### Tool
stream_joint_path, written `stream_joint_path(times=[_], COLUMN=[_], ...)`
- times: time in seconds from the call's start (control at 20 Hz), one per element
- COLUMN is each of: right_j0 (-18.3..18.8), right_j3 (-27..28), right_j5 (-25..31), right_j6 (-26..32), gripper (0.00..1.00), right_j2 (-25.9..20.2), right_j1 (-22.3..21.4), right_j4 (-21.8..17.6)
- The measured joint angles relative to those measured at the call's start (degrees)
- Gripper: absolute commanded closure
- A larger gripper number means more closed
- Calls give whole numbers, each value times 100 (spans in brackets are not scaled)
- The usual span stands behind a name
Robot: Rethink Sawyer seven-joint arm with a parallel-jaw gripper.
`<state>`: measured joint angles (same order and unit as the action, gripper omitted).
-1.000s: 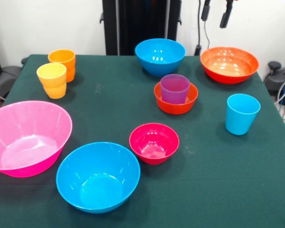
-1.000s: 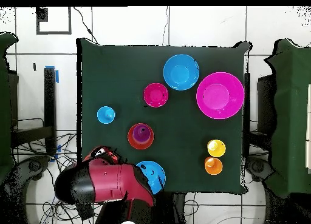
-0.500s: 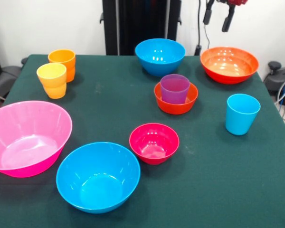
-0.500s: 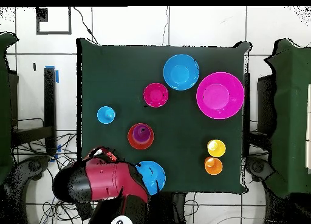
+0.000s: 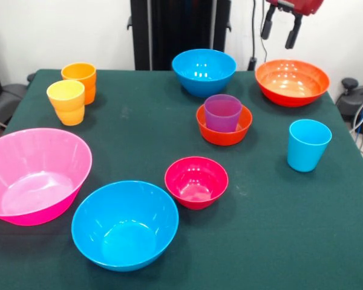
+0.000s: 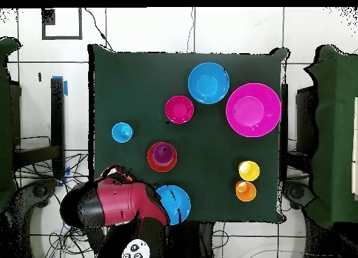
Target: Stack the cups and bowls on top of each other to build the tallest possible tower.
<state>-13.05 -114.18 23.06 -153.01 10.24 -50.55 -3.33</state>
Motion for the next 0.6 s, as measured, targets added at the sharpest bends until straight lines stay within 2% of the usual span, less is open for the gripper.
stream_joint_path(times=[0.6], right_j0=[-6], right_j3=[356], right_j5=[-39], right_j6=[0], gripper=[0], right_j2=[-6], right_j1=[371], right_j4=[71])
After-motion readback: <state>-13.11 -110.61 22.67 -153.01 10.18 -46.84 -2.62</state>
